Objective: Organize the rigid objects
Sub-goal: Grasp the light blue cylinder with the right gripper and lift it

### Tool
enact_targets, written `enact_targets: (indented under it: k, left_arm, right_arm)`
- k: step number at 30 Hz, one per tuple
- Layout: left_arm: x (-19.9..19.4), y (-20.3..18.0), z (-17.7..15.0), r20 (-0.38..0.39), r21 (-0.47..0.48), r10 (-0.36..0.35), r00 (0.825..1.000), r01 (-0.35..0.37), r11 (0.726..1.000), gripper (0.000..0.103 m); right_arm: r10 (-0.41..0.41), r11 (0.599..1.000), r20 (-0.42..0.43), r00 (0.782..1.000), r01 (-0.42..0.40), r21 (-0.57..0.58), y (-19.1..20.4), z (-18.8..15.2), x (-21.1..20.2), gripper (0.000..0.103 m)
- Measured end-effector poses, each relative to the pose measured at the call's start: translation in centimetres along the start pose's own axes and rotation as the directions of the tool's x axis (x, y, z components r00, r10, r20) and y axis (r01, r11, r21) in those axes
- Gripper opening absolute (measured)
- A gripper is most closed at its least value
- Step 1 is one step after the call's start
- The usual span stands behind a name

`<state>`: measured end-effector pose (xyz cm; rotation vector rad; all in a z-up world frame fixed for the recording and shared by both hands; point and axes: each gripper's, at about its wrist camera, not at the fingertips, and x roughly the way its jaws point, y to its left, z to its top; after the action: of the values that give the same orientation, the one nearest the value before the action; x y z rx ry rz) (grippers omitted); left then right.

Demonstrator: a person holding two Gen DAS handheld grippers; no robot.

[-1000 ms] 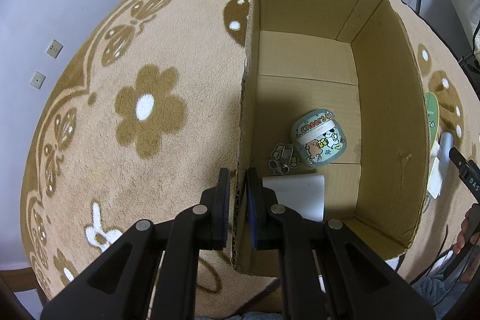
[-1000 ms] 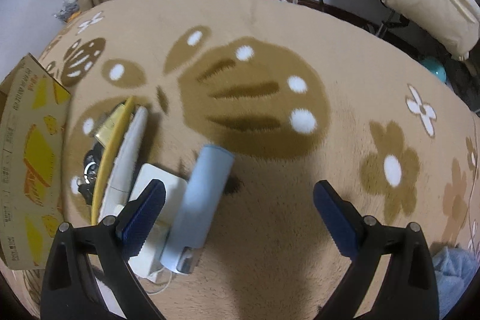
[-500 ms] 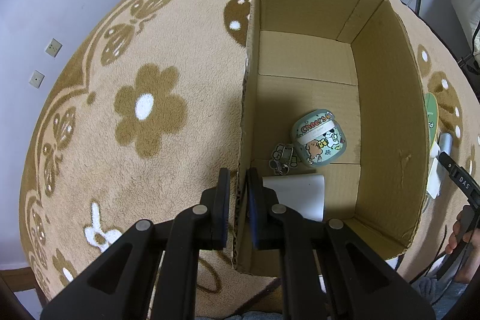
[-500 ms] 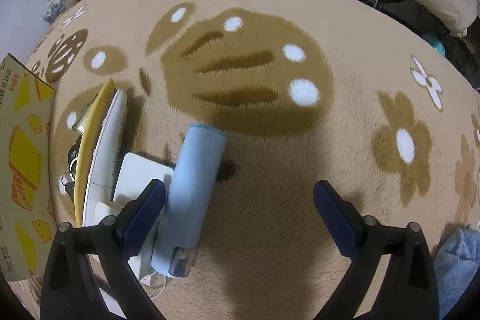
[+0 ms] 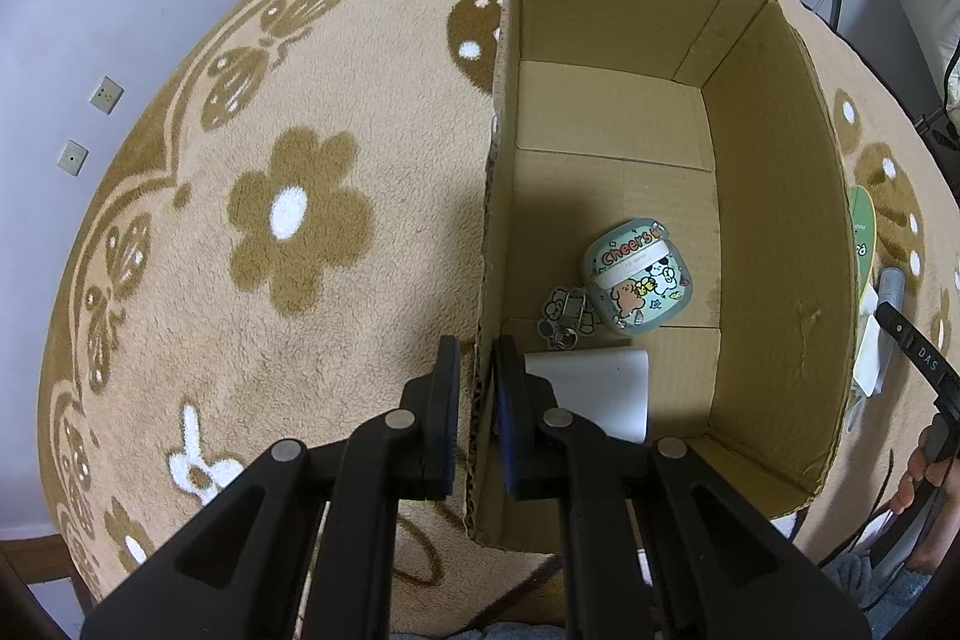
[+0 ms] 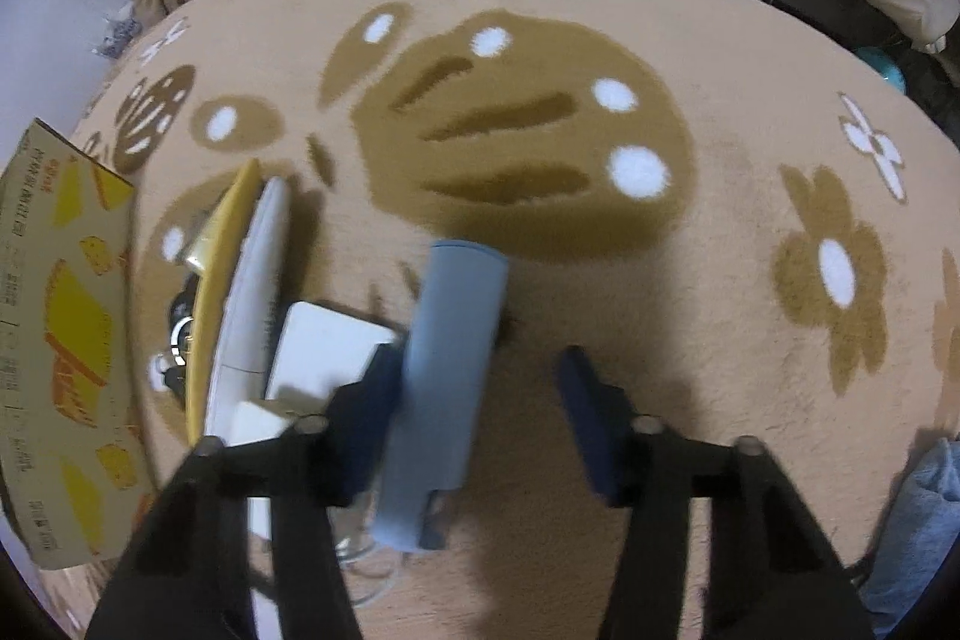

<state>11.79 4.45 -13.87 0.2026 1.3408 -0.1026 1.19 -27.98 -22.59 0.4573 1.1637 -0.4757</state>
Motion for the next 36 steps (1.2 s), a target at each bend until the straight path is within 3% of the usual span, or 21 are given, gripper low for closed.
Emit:
enact_targets:
  k: [5, 7, 12, 19, 23, 28, 36]
  left_arm:
    - [0.0, 0.0, 0.0, 0.000, 0.000, -0.001, 1.000, 0.001, 1.000, 0.011]
    - [0.0, 0.0, 0.0, 0.001, 0.007, -0.001, 1.000, 0.001, 1.000, 0.011]
    - [0.1, 0.2, 0.0, -0.003, -0.001, -0.014, 1.000, 0.014, 1.000, 0.011]
    - [0.1, 0.4, 0.1, -0.007, -0.004, -0.019, 1.000, 0.019, 1.000, 0.011]
    - [0.1, 0.4, 0.1, -0.006, -0.003, -0.019, 1.000, 0.019, 1.000, 0.011]
    - [0.1, 0.2, 0.0, -0.007, 0.002, -0.016, 1.000, 0.016, 1.000, 0.009]
    - [0.0, 0.1, -0.1, -0.006, 0.005, -0.018, 1.000, 0.018, 1.000, 0.008]
  right_arm:
    - [0.048, 0.998, -0.002, 0.999, -0.048, 0.045, -0.1, 0.2, 0.1, 0.031]
    - [0.070, 0.993, 0.002, 0.998, -0.070, 0.094, -0.5, 0.4, 0.3, 0.030]
    - [0.012, 0.998, 0.047, 0.999, -0.015, 0.056, 0.2, 0.4, -0.3, 0.029]
    - [0.045, 0.999, 0.134, 0.990, -0.048, 0.023, 1.2, 1.4, -2.7, 0.029]
    - [-0.021, 1.000, 0.181, 0.983, 0.021, 0.002, 2.3, 1.6, -4.7, 0.029]
    - [0.031, 0.999, 0.255, 0.966, -0.023, -0.036, 3.0, 1.6, -7.9, 0.029]
    - [0.099, 0.991, 0.359, 0.928, -0.058, -0.121, 7.2, 2.2, -13.0, 0.029]
